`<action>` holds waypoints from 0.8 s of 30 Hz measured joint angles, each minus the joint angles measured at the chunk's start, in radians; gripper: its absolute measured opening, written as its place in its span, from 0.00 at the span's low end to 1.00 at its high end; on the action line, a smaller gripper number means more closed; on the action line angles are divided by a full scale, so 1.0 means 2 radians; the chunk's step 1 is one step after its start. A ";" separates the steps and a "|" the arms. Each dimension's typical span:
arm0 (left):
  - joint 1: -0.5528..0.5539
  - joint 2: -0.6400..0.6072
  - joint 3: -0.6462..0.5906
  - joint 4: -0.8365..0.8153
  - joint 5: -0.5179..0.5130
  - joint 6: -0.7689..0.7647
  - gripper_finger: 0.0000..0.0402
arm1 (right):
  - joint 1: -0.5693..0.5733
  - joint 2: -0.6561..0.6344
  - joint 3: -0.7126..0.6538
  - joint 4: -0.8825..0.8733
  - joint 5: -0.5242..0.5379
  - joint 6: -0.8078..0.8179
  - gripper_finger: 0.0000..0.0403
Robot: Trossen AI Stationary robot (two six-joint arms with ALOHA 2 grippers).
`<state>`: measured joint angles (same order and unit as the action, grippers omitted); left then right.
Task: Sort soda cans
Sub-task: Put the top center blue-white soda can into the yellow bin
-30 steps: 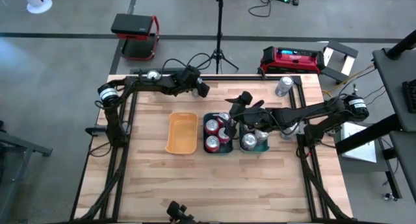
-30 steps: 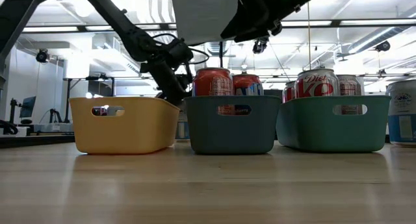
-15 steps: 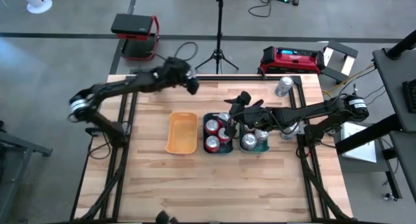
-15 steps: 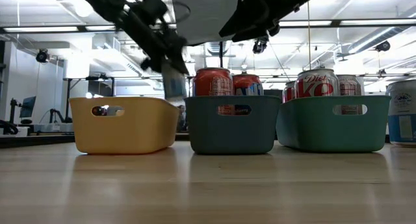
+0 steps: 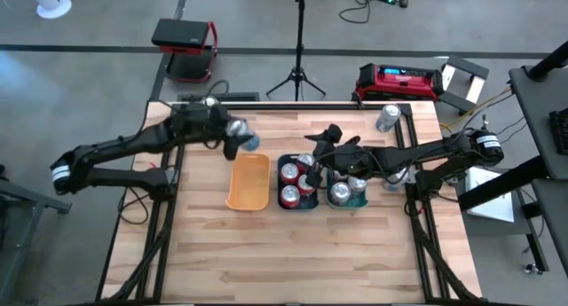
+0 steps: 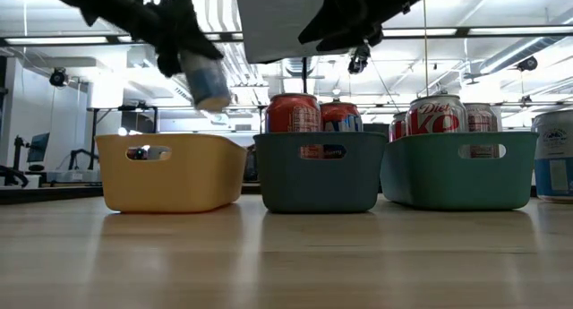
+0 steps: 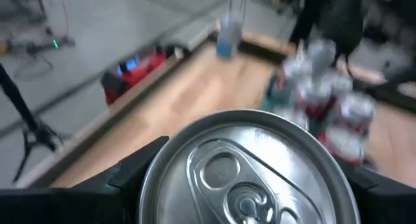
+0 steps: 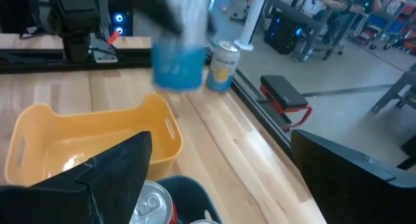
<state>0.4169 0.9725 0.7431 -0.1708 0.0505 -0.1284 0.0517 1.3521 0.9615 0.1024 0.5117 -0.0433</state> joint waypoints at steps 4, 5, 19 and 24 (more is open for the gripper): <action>-0.046 -0.004 -0.029 0.001 -0.004 -0.044 0.69 | 0.000 0.000 0.000 0.008 0.000 -0.004 0.90; -0.059 -0.003 -0.032 0.008 -0.004 -0.052 0.69 | 0.000 0.000 0.000 0.008 0.000 -0.004 0.90; -0.130 0.067 -0.092 0.084 -0.137 -0.107 0.69 | -0.012 0.000 0.000 0.018 0.001 -0.007 0.90; -0.130 0.109 -0.094 0.070 -0.162 -0.109 0.69 | -0.017 0.000 0.000 0.019 0.001 -0.007 0.90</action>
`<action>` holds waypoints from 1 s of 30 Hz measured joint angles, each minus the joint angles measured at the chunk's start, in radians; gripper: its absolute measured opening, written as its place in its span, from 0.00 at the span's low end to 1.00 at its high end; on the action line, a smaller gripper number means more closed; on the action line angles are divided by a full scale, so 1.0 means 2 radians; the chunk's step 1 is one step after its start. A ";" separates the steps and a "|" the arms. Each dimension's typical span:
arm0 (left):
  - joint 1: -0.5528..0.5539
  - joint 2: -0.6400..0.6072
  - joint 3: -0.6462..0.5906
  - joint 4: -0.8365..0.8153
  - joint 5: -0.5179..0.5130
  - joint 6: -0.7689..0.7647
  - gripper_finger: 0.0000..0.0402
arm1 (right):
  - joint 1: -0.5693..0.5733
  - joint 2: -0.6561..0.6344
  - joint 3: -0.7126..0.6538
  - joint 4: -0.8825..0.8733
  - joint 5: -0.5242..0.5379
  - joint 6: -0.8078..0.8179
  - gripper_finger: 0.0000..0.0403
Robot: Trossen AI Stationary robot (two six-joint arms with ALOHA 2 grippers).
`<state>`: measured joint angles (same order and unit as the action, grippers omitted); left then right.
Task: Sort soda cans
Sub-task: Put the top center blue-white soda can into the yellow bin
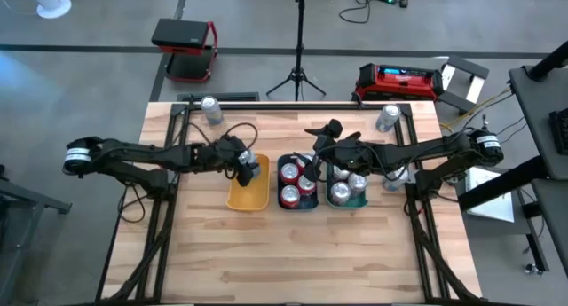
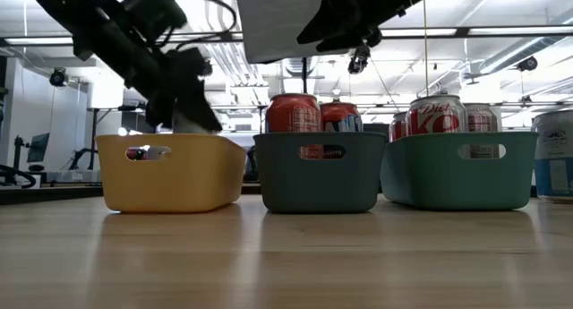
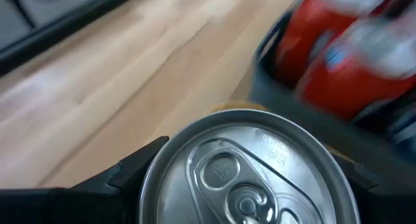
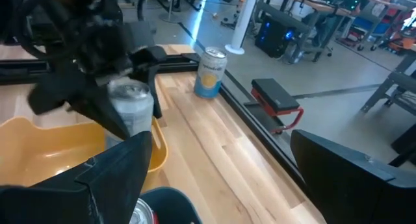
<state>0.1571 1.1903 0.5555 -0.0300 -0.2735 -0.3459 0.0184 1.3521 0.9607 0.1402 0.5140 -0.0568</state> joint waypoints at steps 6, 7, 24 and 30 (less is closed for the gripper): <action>0.000 0.034 0.011 0.003 -0.009 0.000 0.69 | 0.000 0.000 0.000 0.000 -0.001 -0.004 0.90; 0.000 0.040 0.011 -0.001 -0.009 -0.001 0.69 | 0.000 0.000 -0.001 0.000 -0.001 -0.006 0.90; -0.008 0.068 0.017 -0.005 -0.020 -0.002 0.69 | 0.000 0.000 -0.009 0.000 0.000 -0.007 0.90; -0.023 0.068 0.022 0.008 -0.019 -0.002 0.69 | 0.000 0.000 -0.010 0.000 0.000 -0.007 0.90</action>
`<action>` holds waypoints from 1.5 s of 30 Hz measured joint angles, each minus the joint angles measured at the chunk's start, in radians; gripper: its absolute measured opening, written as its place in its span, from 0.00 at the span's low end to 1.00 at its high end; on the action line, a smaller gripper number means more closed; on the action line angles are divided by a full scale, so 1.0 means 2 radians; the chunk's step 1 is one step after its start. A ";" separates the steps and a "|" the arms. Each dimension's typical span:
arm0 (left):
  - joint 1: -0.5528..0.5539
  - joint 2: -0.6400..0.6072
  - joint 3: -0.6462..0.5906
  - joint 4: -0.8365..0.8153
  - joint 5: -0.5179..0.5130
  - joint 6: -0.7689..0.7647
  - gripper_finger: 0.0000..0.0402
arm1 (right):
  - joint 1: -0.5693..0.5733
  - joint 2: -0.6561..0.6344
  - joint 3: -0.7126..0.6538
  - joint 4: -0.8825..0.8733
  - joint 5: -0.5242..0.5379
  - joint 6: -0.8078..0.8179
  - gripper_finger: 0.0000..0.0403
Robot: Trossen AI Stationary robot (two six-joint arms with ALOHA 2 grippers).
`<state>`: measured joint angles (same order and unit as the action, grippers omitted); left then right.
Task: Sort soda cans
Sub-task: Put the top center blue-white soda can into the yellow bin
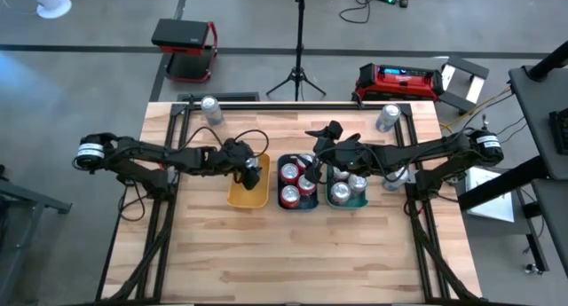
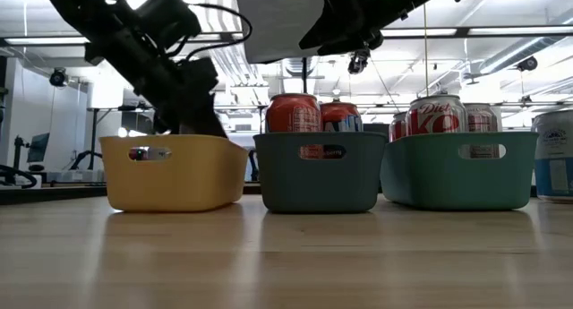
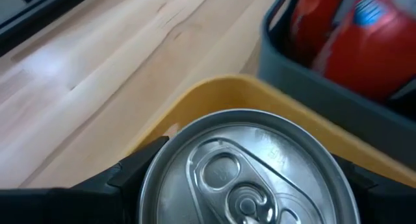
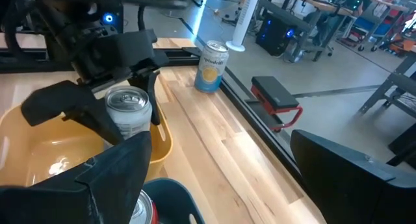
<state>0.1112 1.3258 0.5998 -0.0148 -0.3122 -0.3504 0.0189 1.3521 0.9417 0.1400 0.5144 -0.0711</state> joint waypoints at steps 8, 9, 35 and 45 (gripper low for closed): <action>-0.003 0.028 0.001 0.039 -0.001 0.000 0.69 | 0.000 0.000 0.000 0.000 0.000 0.004 0.90; -0.003 0.033 0.001 0.048 -0.002 0.002 0.69 | 0.000 0.000 -0.001 0.000 0.000 0.004 0.90; -0.003 -0.004 0.049 -0.063 -0.010 0.015 0.82 | 0.000 0.000 -0.006 -0.003 -0.001 0.012 0.90; -0.010 -0.077 0.049 -0.119 -0.011 0.025 0.82 | 0.000 0.000 -0.007 -0.004 -0.027 0.013 0.90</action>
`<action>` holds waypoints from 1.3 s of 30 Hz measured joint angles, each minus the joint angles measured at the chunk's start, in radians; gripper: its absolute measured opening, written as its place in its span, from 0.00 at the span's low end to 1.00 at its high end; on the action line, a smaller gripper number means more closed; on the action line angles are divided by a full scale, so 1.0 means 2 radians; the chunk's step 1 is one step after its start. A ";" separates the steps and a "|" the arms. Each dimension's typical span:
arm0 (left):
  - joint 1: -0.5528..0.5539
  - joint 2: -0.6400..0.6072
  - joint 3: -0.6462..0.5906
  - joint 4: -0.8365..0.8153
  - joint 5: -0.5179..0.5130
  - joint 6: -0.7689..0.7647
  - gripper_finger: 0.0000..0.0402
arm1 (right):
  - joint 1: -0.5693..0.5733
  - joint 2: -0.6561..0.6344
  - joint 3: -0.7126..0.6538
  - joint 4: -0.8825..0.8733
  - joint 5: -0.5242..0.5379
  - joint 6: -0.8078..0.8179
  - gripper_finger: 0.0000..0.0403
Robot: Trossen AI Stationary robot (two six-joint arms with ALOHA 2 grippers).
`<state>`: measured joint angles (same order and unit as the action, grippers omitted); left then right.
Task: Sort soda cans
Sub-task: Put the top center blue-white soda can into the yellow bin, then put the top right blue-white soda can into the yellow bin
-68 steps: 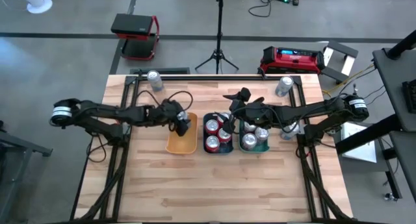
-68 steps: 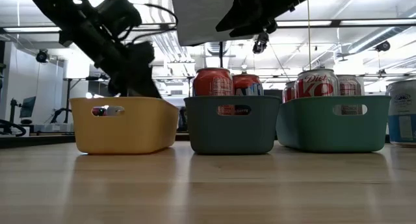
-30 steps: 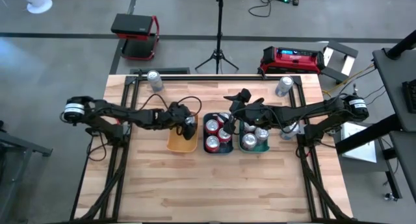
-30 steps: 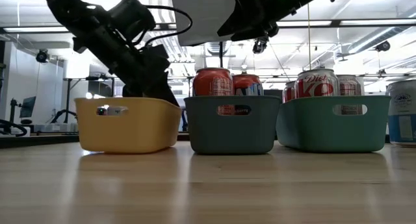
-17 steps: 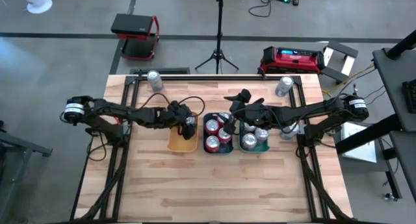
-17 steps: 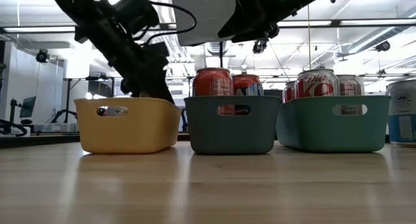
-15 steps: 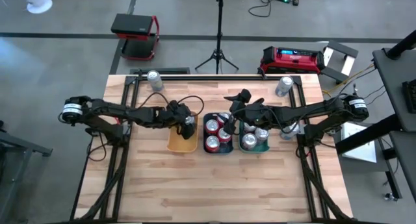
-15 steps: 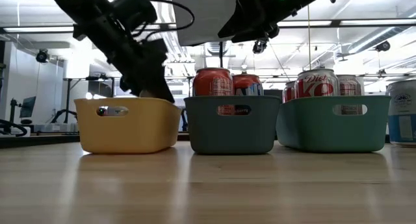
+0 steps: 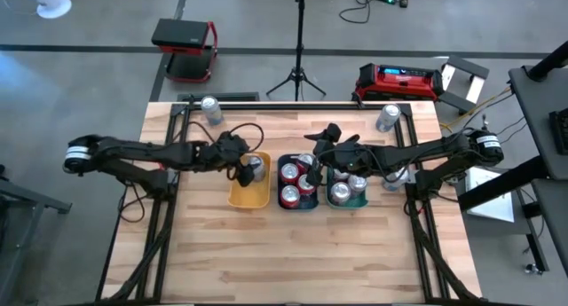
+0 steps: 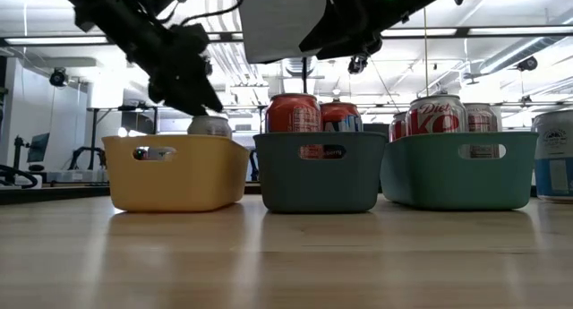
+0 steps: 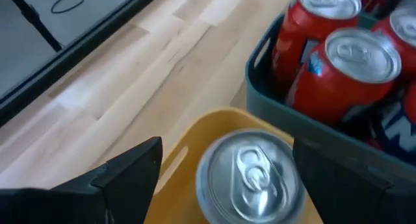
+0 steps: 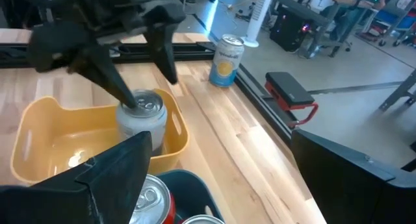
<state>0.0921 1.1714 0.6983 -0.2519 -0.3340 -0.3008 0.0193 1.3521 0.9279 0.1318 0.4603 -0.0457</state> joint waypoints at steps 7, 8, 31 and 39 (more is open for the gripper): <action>-0.051 -0.064 0.002 -0.115 0.001 0.003 0.82 | 0.000 0.000 0.000 -0.002 0.000 -0.004 0.90; -0.063 -0.071 0.002 -0.128 0.001 0.003 0.82 | 0.000 0.000 0.000 -0.002 0.000 -0.004 0.90; -0.149 0.039 0.008 -0.148 0.045 -0.016 0.82 | 0.000 0.000 -0.001 0.004 0.000 -0.004 0.90; -0.159 0.046 0.014 -0.151 0.051 -0.030 0.82 | 0.000 0.000 -0.001 0.004 0.000 -0.003 0.90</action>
<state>-0.2261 1.2639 0.7265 -0.5537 -0.2314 -0.3617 0.0193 1.3521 0.9268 0.1398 0.4606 -0.0525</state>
